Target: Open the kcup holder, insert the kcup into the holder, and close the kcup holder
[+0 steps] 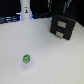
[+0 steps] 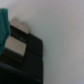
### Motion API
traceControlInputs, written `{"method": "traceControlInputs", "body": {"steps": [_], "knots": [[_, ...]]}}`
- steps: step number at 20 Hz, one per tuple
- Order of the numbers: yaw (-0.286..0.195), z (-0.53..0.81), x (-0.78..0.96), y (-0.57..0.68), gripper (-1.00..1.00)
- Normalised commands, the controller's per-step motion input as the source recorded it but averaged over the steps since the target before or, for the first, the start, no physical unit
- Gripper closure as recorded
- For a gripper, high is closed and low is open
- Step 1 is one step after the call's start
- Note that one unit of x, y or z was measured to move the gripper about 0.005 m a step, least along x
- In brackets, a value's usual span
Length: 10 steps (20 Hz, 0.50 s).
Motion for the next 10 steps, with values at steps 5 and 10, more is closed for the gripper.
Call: {"method": "traceControlInputs", "body": {"steps": [5, 10], "knots": [[-0.171, -0.08, -0.35, 0.65, -1.0], [-0.167, -0.18, -0.26, 0.63, -1.0]]}}
